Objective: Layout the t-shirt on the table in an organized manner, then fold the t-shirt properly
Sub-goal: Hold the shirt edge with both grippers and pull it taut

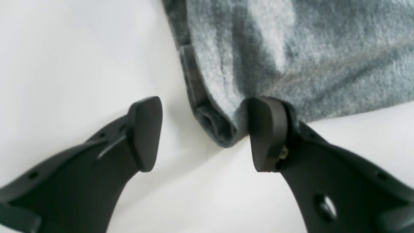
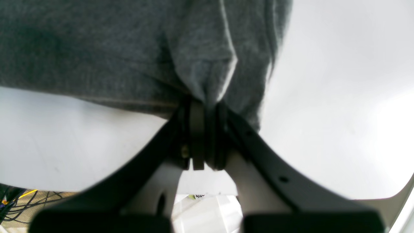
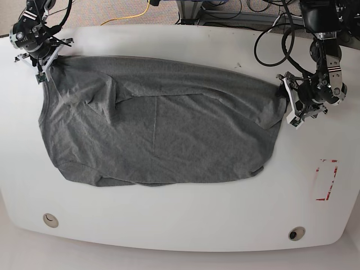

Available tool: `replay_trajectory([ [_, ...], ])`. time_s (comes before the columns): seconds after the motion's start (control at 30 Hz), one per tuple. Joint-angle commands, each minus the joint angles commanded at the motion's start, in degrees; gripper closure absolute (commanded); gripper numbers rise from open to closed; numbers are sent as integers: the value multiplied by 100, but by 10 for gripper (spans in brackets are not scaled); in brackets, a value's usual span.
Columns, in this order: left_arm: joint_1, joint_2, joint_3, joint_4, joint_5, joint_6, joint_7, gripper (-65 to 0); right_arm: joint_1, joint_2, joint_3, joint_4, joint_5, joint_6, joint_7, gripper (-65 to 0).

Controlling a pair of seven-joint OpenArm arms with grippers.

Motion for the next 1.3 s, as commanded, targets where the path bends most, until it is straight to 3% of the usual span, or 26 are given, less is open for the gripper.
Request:
replay_trajectory([
  [0.2,26,-18,0,-70,0,0,-281,-383,-44,35,0,-18,-26,0,-18,-40],
  [0.6,53,-176,-18,-70,-18,0,-290,-375,-167,26,-9,-246,0,0,-9,-40],
  [0.67,70,-176,-18,-79,-9,0,-299,-324,-158,26,-9,-299,0,0,0,-40],
  [0.8,105,-176,-26,-79,-9,0,-308,-117,-158,26,-9,-316,0,0,0,-40],
  [0.87,114,-176,-26,-79,-9,0,-308,-53,-158,26,-9,-316,0,0,0,-40],
  [1.3,185,-176,-35,-44,0,0,-308,0,-158,18,-9,-290,0,0,0,-38],
])
